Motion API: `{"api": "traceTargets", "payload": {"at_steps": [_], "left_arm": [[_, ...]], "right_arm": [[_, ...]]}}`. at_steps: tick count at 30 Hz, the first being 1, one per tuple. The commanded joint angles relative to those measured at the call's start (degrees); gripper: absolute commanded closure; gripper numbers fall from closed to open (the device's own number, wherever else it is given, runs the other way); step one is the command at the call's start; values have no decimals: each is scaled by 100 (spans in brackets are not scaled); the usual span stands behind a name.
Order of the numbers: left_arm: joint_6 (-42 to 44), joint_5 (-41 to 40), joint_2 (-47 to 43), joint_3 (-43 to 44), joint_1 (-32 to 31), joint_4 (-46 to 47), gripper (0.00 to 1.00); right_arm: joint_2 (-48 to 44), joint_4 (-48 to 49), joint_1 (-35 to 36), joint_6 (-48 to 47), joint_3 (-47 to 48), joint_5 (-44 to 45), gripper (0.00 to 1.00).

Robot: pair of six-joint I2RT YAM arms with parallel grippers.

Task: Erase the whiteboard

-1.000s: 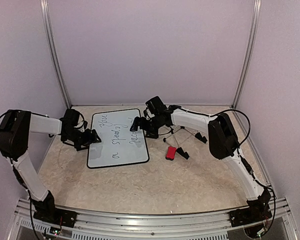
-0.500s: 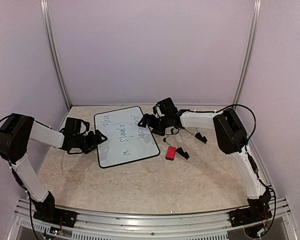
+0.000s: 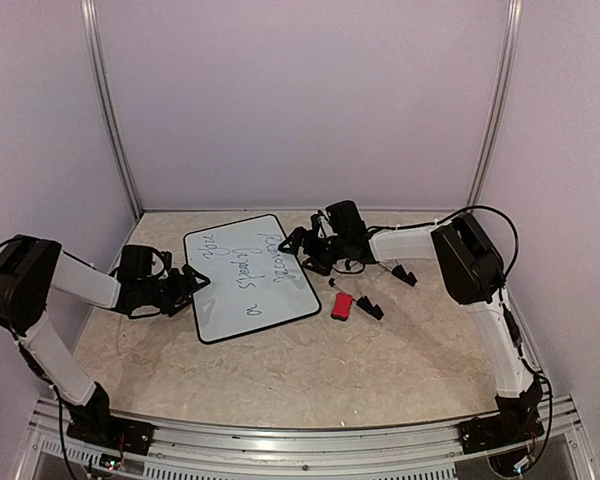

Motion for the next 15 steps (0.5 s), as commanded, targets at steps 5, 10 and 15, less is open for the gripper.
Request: {"api": "traceTargets", "payload": {"at_steps": [5,10,15], "left_arm": [[-477,1187,-193,-369,-42,688,12],[-554,1223,-171,-394,-19,840,12],[-600,1216,-73,-414,-14,957,12]], "right_arm": [[-196,1001,448,529,-144,-1918,2],[-175,1241,453,658,-170,-2084,2],[-147,1739,440,911,-260,-2360,2]]}}
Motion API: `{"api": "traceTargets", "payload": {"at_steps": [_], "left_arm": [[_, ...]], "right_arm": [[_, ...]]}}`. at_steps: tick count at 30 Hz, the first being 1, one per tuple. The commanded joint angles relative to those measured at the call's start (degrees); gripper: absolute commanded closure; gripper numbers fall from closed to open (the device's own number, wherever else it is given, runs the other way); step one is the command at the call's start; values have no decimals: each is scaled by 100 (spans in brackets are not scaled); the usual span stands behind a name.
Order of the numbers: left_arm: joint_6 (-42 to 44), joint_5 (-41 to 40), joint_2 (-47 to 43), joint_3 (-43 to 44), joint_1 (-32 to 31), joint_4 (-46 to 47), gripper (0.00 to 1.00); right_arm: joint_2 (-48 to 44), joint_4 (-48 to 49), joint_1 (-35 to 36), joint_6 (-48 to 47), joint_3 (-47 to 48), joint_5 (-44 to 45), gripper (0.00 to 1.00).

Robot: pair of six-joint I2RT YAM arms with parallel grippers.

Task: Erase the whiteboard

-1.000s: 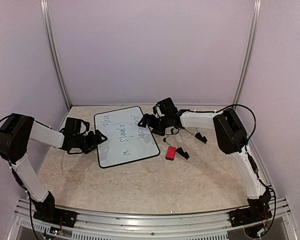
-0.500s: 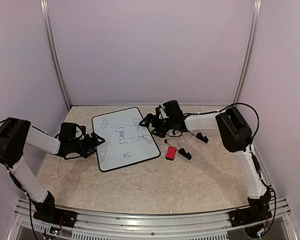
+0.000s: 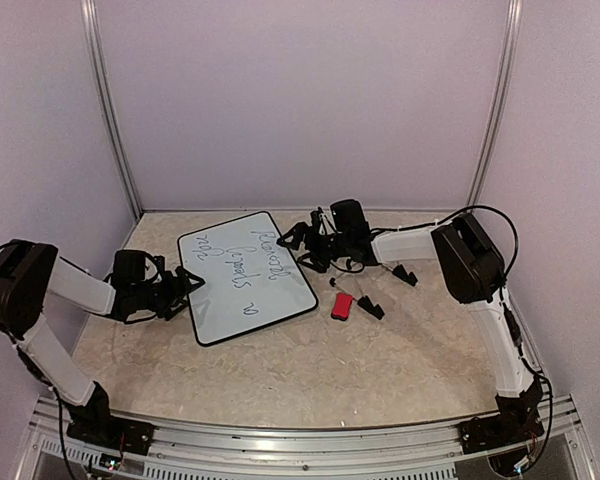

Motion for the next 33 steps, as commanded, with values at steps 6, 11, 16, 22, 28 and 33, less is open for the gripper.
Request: {"api": "traceTargets", "payload": {"at_steps": [6,11,16,22,28,33], "left_arm": [[-281,1032,223,4,-234,667,12],[-303,1061,253,13,-217,695,12],[-320,1067,246,4,-175,723,12],[-306,1091,199,-13,-142,731,12],[-319,1101,163,-38,-129,756,12],[-328,1102,146,-46,-111,772,12]], "right_arm": [[-82,1349,507,477,-30,-2176,2],[-44,1676,530,530,-16,-2390,3],[-10,1933,576,630,10,-2516,3],[13,2070,587,718,24,-2577,3],[79,2460,628,970,-35,-2681,3],[121,2514,665,1019,13,-2724,3]]}}
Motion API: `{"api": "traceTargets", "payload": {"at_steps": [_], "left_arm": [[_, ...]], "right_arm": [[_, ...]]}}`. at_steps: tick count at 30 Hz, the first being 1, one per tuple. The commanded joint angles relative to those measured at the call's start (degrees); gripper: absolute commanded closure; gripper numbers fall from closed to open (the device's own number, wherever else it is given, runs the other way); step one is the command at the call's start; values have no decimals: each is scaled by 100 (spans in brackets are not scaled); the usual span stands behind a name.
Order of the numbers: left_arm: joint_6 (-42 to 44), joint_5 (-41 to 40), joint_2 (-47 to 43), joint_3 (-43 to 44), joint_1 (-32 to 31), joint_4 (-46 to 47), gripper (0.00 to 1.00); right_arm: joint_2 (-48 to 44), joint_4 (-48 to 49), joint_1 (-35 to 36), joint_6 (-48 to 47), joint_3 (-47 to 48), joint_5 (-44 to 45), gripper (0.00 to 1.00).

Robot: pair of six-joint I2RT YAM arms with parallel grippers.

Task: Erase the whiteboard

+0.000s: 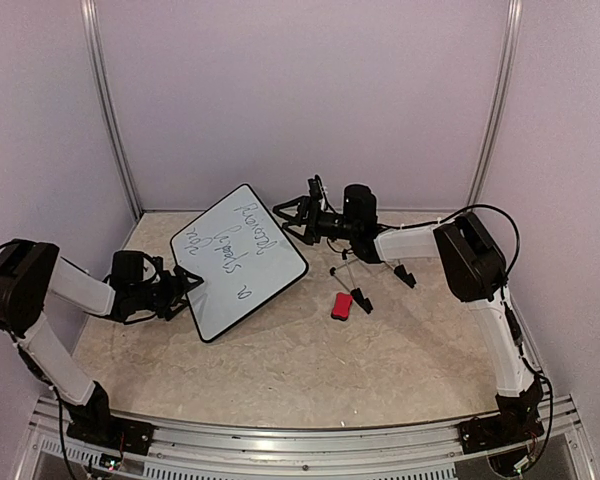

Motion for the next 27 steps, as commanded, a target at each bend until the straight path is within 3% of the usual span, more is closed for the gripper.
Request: {"api": "traceTargets", "payload": {"at_steps": [1,27], "left_arm": [[-80,988,84,6,-199,536,12],[-191,1064,30,-77,-129,723,12]], "right_arm": [[128,-110,794,470,32,-1642,3],[530,885,1088,1204,525,-2090,3]]}}
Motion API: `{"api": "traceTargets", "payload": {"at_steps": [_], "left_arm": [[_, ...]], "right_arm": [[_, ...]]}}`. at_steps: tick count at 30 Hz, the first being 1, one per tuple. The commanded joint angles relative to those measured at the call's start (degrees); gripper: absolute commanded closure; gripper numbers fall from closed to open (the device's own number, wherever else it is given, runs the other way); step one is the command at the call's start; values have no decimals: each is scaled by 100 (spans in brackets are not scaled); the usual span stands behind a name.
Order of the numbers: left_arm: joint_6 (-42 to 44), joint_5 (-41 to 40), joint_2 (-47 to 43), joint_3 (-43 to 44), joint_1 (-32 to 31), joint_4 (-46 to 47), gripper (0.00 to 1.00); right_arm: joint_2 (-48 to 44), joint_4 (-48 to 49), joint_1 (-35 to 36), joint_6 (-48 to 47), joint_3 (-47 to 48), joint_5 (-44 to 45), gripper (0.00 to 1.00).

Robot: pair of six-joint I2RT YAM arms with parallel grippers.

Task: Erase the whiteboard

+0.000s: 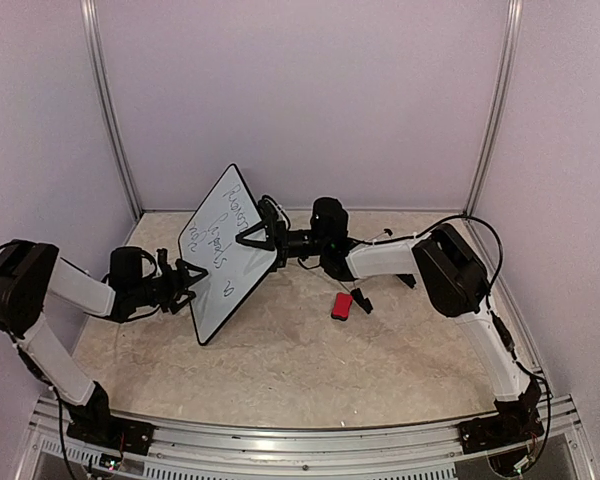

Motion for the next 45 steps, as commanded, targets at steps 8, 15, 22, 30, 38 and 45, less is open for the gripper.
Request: {"api": "traceTargets", "payload": {"at_steps": [8,15,22,30,38,45], "left_arm": [[-50,425,-67,-108,-24,152,12],[-2,373,-133,-187,3,83,12],[-13,338,-141,-185,3,78,12],[-14,341,-167,-252,3,121,12],[-109,366,-451,-260,33,205,11],[-44,166,-1765,-101,151,-474,2]], "right_arm": [[-17,-886,157,-568,55,-203,8],[-398,-2747,-81,-1608,40,150,20],[-666,-4449,-117,-2361,318,627,33],[-810,-4219,-125,-2143,3,541,72],[-728,-4282,-137,-2058,349,430,100],[-1028,-3464,-276,-1552,60,311,100]]}}
